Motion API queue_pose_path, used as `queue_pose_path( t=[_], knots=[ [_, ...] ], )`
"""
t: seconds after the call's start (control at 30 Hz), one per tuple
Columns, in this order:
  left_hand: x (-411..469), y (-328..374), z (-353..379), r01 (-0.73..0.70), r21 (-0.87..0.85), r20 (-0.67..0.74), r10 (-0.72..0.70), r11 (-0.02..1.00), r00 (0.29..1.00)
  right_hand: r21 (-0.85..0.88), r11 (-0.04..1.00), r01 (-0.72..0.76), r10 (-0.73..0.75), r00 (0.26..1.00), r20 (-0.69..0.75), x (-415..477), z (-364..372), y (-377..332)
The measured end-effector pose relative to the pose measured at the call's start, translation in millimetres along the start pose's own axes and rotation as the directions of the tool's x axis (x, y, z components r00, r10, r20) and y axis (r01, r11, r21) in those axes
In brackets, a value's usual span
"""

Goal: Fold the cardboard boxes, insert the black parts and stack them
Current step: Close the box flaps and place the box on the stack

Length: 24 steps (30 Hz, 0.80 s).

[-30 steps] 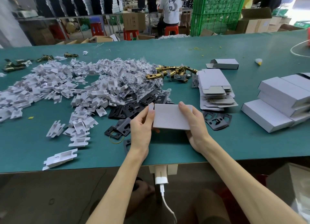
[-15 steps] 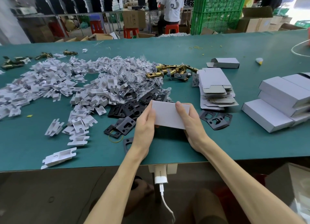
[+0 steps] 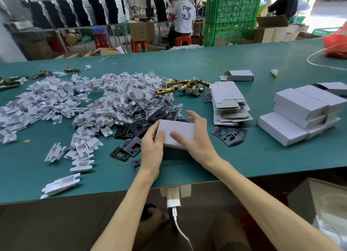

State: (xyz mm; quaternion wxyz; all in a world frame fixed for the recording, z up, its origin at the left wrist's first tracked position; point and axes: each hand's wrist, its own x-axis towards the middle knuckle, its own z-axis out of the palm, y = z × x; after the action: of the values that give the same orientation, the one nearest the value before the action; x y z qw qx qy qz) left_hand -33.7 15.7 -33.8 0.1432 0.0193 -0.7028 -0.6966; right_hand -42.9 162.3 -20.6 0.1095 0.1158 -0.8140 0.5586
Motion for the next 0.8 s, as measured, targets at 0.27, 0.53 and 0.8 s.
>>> queue_pose_path(
  t=[0.27, 0.53, 0.8],
  knots=[
    [-3.1, 1.2, 1.1, 0.036, -0.036, 0.157, -0.030, 0.999, 0.987, -0.337, 0.938, 0.077, -0.039, 0.992, 0.116, -24.0, -58.6, 1.2],
    [-4.4, 2.8, 3.0, -0.011, 0.057, 0.241, -0.003, 0.998, 0.971, -0.557, 0.780, -0.286, 0.006, 0.893, -0.450, -15.4, -184.3, 32.0],
    [-6.4, 2.4, 2.9, -0.011, 0.072, 0.229, -0.005, 0.997, 0.973, -0.890, 0.332, -0.314, -0.175, 0.906, -0.385, -14.7, -207.4, 63.5]
  ],
)
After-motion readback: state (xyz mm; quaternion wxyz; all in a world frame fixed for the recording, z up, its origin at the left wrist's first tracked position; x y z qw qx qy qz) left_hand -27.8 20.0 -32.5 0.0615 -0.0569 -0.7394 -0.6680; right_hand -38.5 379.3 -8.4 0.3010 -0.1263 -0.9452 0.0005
